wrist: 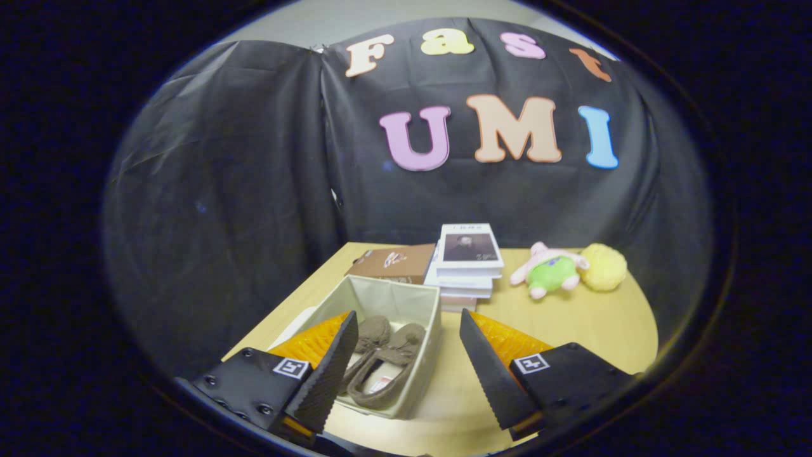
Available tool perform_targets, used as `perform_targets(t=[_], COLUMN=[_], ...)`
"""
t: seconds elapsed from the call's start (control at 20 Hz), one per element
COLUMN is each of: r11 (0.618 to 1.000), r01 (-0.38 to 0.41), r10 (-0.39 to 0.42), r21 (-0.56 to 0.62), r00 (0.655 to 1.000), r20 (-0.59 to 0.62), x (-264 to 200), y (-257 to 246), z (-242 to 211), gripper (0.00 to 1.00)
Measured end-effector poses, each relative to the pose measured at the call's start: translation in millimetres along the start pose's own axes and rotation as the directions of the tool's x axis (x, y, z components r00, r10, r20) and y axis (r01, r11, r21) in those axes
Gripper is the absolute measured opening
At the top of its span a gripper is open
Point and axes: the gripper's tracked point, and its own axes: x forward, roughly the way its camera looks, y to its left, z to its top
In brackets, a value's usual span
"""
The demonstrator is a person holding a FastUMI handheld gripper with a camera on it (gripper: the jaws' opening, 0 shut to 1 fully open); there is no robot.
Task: Open the storage box then place both shoes into the box .Put the left shoe in first, then the right shoe, with the right side of both shoes facing outward in a uniform manner.
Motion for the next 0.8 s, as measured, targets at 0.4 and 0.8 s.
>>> perform_targets(t=[0.4, 0.8], r11=[0.995, 0.963], r01=[0.103, 0.259], r10=[-0.104, -0.266], r21=[0.018, 0.069], r00=[0.981, 0.892], r20=[0.166, 0.366], x=[-65.3, -127.9], y=[-93.9, -189.6], z=[36.8, 63.0], gripper=[1.0, 1.0])
